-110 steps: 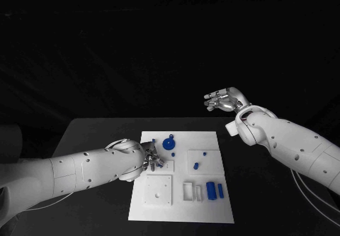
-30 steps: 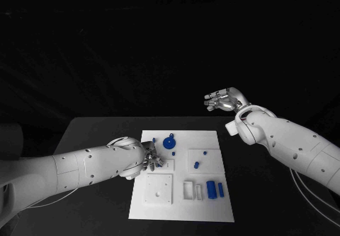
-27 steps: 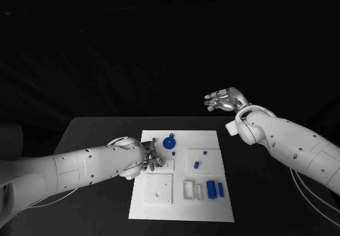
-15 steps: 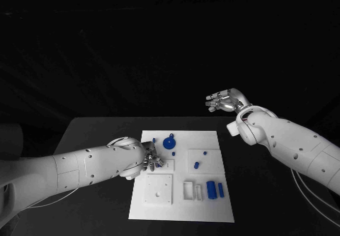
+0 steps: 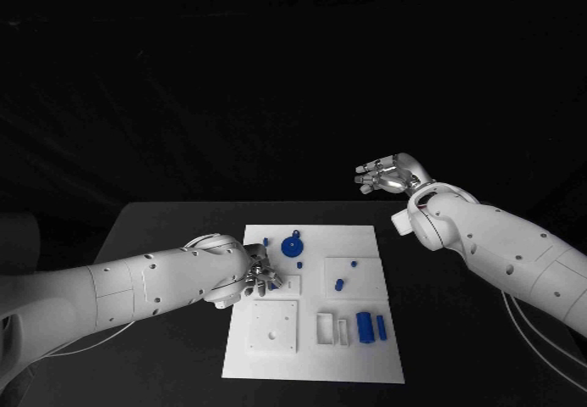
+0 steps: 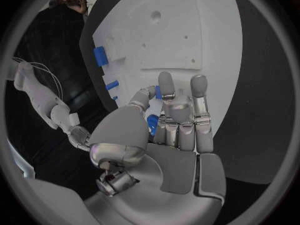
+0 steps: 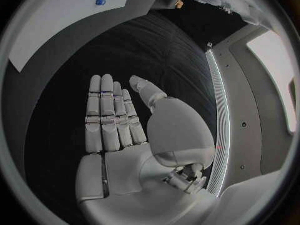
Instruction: Assemble the parts on the task board
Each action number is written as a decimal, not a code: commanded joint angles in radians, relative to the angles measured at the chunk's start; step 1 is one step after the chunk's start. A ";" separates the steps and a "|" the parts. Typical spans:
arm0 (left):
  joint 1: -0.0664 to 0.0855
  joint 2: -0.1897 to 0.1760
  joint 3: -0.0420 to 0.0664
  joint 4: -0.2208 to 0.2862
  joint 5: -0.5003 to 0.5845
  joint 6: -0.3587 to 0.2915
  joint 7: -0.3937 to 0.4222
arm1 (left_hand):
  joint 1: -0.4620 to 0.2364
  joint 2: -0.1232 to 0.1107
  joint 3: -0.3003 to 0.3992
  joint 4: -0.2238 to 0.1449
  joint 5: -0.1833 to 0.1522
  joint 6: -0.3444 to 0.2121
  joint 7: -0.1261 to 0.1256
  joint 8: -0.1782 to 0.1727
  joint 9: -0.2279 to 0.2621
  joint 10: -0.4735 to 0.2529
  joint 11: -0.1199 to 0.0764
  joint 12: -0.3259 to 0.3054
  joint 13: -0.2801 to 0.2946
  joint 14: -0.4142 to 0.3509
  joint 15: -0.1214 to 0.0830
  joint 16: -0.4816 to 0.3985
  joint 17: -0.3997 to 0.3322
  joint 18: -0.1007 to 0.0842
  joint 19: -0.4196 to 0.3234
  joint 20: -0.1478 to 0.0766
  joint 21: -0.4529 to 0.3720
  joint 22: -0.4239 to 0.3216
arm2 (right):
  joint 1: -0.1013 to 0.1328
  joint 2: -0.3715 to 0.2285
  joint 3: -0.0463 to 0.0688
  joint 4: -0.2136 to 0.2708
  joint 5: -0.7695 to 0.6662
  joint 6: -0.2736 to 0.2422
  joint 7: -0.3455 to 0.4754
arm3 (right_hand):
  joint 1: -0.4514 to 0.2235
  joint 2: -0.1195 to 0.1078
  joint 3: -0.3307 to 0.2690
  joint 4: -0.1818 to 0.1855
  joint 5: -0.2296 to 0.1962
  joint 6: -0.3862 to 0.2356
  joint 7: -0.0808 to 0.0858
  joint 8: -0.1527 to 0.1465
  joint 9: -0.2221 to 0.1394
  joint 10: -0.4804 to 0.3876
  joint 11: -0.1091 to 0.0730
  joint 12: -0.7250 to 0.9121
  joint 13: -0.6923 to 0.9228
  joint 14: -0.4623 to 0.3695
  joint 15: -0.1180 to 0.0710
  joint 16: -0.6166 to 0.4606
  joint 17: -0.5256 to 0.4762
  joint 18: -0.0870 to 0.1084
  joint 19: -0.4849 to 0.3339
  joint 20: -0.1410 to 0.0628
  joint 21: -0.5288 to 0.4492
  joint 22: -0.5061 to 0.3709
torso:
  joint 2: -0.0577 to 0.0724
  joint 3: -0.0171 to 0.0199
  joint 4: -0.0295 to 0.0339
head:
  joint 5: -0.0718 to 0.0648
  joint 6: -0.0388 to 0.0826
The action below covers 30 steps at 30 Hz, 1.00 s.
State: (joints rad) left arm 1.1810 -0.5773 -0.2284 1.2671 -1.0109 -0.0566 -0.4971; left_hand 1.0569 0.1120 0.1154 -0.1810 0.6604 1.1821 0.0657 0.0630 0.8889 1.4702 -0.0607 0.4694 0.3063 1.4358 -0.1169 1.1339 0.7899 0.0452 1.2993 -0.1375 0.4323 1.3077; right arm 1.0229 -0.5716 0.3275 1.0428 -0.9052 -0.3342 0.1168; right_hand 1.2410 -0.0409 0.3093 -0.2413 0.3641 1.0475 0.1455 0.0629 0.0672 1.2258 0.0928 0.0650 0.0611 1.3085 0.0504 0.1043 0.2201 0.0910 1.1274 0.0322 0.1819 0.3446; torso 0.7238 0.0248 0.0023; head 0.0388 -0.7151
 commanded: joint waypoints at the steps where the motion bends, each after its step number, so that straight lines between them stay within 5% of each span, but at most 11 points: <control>1: 0.007 -0.001 0.000 0.002 0.027 0.085 0.000 | 0.003 0.006 0.110 -0.101 0.003 0.085 -0.078 0.003 0.001 0.045 -0.004 0.004 -0.002 0.000 -0.007 0.002 -0.001 -0.018 0.007 -0.003 -0.006 0.016 | -0.001 0.002 0.001 -0.002 0.008 0.003 0.005 | -0.009 0.002 -0.001 -0.001 0.004 -0.003 0.001 0.000 0.000 -0.006 0.002 -0.004 -0.002 -0.006 0.001 0.001 0.000 -0.004 0.003 -0.001 0.002 -0.004 | 0.000 -0.0003 0.0000 | 0.002 -0.001; 6: 0.013 0.000 0.005 0.003 0.041 0.123 0.009 | 0.001 0.008 0.113 -0.100 0.001 0.083 -0.077 0.003 0.002 0.045 -0.004 0.004 -0.002 0.000 -0.007 0.002 -0.001 -0.017 0.008 -0.004 -0.006 0.016 | -0.003 0.004 0.001 -0.005 0.011 0.002 0.005 | -0.009 0.003 0.000 -0.001 0.006 -0.005 0.001 -0.001 -0.001 -0.006 0.001 -0.004 -0.001 -0.006 0.000 0.001 -0.001 -0.003 0.003 -0.001 0.004 -0.006 | 0.000 -0.0005 -0.0003 | 0.003 0.003; 14: 0.026 0.008 0.027 -0.025 0.061 0.163 0.009 | -0.002 0.014 0.116 -0.098 -0.012 0.080 -0.077 0.002 0.004 0.045 -0.004 0.007 -0.002 0.001 -0.007 0.006 0.003 -0.018 0.009 -0.003 -0.007 0.017 | -0.006 0.009 0.001 -0.009 0.012 0.004 0.005 | -0.008 0.004 0.004 -0.002 0.007 -0.005 0.001 0.000 0.000 -0.007 0.002 -0.004 -0.002 -0.007 0.001 0.000 -0.003 -0.003 0.001 -0.001 0.008 -0.009 | 0.000 0.0008 0.0001 | 0.006 0.004; 30: 0.041 0.085 0.030 -0.136 0.100 0.284 -0.047 | -0.014 0.018 0.128 -0.100 -0.013 0.075 -0.077 0.003 0.025 0.045 -0.004 0.010 0.000 0.000 -0.005 0.016 0.017 -0.019 0.005 -0.002 -0.006 0.017 | -0.008 0.018 0.001 -0.013 0.012 0.008 0.001 | -0.014 -0.001 0.009 -0.001 0.042 -0.007 0.002 0.000 -0.001 -0.008 0.003 -0.004 -0.002 -0.007 0.001 -0.001 -0.006 -0.003 -0.003 -0.001 0.016 -0.018 | 0.000 0.0022 -0.0017 | 0.010 0.003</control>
State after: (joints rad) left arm 1.2200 -0.4988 -0.1983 1.1390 -0.9322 0.1542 -0.5186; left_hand 1.0444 0.1246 0.1269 -0.1695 0.6418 1.1797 0.0633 0.0612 0.9131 1.4686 -0.0624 0.4779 0.3062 1.4359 -0.1167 1.1456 0.8069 0.0444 1.3027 -0.1411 0.4294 1.3074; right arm 1.0151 -0.5552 0.3275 1.0302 -0.8968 -0.3342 0.1172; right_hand 1.2375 -0.0444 0.3123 -0.2442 0.4032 1.0475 0.1455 0.0629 0.0672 1.2222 0.0965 0.0649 0.0612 1.3086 0.0504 0.1042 0.2154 0.0910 1.1274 0.0321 0.1934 0.3279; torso 0.7237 0.0260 0.0021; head 0.0472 -0.7133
